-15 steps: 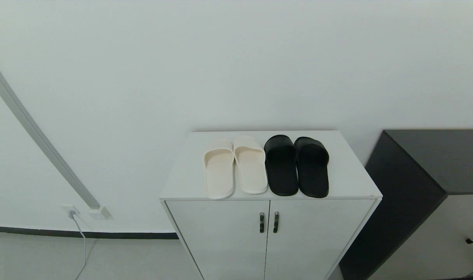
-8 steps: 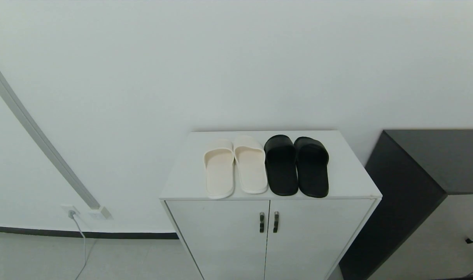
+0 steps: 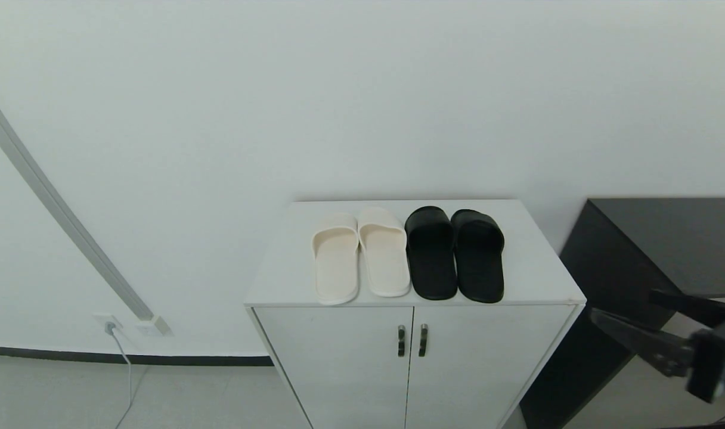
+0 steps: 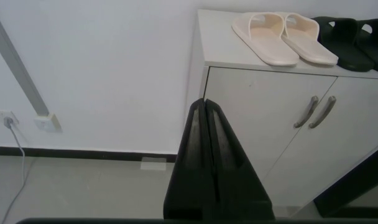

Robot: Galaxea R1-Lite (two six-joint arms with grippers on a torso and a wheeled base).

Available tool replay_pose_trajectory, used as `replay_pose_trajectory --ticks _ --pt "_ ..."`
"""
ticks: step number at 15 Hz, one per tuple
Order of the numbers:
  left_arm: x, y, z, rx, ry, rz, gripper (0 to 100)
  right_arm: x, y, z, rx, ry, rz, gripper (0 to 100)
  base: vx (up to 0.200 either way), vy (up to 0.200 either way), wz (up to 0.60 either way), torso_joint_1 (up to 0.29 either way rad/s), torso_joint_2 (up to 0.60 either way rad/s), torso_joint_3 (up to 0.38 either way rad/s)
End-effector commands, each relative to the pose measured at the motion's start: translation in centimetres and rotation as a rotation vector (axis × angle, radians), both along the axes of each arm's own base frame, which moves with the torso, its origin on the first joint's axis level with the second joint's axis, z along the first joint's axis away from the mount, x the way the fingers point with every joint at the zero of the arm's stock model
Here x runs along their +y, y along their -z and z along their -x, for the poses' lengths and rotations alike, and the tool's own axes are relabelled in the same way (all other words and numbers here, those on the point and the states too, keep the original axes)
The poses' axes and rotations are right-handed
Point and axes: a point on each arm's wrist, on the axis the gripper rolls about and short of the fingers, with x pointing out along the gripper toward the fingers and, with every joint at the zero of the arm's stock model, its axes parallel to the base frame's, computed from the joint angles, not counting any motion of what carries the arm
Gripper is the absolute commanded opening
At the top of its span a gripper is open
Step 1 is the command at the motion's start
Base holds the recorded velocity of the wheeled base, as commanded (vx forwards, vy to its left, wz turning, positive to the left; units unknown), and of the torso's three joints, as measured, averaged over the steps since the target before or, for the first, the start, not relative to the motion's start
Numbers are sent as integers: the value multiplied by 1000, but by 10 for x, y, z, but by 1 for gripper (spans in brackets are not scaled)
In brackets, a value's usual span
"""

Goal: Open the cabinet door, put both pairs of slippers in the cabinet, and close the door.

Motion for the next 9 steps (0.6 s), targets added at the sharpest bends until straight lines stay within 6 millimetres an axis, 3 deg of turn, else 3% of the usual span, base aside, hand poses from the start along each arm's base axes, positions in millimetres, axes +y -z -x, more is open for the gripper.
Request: replay_pose_trajectory --ticks 1,7,9 --pt "0 0 0 0 -1 1 0 71 8 -29 46 -32 7 100 0 0 0 0 0 0" --pt "0 0 0 3 0 1 0 120 29 -71 -3 156 42 100 0 0 0 0 0 0" --pt "0 0 0 0 0 1 0 129 37 -80 -18 201 42 100 200 0 0 -2 2 0"
